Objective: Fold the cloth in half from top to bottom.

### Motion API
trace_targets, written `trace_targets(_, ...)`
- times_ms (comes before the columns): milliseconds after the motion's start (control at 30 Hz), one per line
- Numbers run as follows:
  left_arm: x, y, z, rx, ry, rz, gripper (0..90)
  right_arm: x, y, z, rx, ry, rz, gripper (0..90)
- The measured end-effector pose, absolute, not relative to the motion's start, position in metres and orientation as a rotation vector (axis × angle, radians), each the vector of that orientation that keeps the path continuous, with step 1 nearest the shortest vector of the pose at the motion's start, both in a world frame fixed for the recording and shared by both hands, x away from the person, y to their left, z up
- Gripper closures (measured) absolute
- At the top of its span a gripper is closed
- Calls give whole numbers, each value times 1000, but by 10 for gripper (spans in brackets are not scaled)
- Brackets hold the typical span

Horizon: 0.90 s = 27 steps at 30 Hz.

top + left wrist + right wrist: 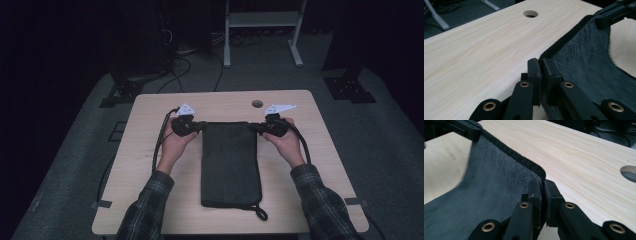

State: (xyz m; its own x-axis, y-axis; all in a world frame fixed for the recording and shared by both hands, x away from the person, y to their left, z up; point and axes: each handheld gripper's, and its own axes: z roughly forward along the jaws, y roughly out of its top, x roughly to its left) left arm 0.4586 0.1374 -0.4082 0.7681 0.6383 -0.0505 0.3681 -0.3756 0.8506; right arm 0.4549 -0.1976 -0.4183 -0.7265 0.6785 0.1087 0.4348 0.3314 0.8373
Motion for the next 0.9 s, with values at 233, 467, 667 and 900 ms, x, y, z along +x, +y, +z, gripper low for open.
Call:
trace_targets(233, 421, 145, -402, 2013, 663, 330, 851, 417, -202, -417, 924, 2377, 1412, 841)
trace_targets(467, 373, 151, -408, 2012, 613, 257, 850, 374, -206, -425, 882, 2441, 1434, 840)
trace_targets(667, 350, 155, -417, 2021, 608, 211, 850, 353, -205, -433, 871, 2483, 1434, 840)
trace_targets(900, 325, 159, -429, 2046, 603, 155, 849, 326, -203, -440, 840, 2537, 1421, 840)
